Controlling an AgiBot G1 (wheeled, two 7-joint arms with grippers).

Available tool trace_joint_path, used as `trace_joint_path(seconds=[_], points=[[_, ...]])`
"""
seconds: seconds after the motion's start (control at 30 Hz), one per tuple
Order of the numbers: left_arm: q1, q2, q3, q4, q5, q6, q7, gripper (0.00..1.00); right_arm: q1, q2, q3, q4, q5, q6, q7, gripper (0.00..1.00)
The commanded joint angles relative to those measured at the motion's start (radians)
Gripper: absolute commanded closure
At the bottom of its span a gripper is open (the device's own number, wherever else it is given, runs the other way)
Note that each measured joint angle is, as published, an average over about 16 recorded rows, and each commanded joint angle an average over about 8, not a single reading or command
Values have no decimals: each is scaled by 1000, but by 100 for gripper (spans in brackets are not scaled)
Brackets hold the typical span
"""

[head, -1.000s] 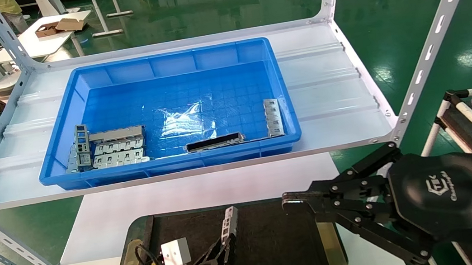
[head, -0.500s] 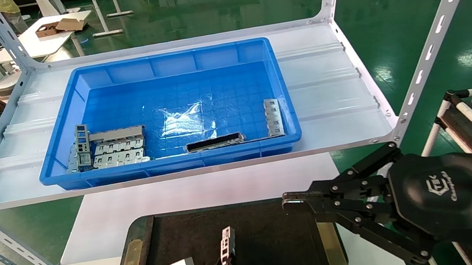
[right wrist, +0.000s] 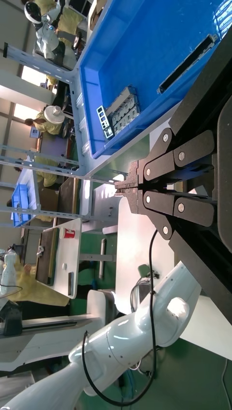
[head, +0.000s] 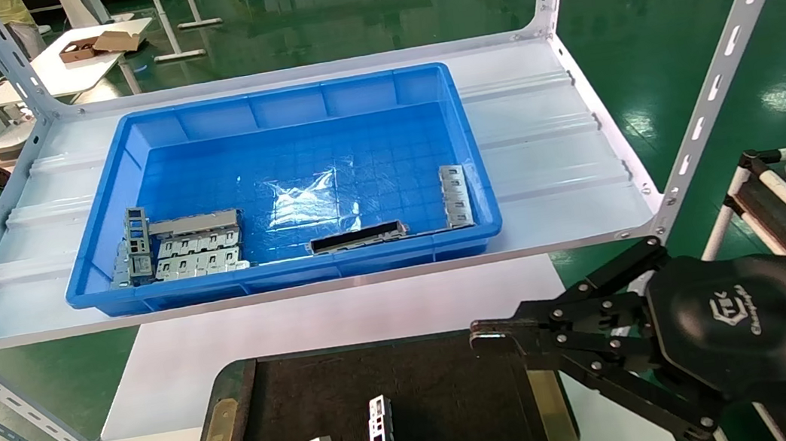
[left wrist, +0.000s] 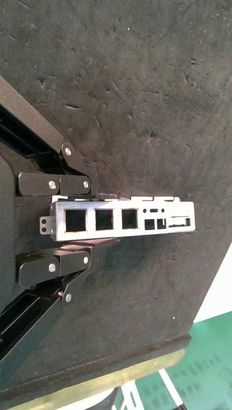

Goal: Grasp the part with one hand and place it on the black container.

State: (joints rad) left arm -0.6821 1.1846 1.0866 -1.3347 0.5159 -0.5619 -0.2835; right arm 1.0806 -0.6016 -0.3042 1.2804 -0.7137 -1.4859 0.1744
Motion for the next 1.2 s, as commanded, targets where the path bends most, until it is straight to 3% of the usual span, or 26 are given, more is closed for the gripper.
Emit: trace_joint_path(seconds=[0.03, 0.27, 0.67, 0.9, 1.2], points=[[-18, -3, 20, -6, -49, -18, 28, 0, 0, 0, 0, 0, 0, 0, 0, 0], [-33, -5, 22, -9, -59, -7, 33, 0, 0, 0, 0, 0, 0, 0, 0, 0], [-27, -39, -27, -21, 53, 102, -9, 0, 0, 0, -1, 0, 1, 0, 0, 0], [-21, -132, -99, -28, 124, 314, -63, 0, 0, 1, -1, 0, 1, 1, -1, 0], [16, -293, -265, -28, 161, 661, -71, 0, 0, 1, -2, 0, 1, 1, -1, 0]])
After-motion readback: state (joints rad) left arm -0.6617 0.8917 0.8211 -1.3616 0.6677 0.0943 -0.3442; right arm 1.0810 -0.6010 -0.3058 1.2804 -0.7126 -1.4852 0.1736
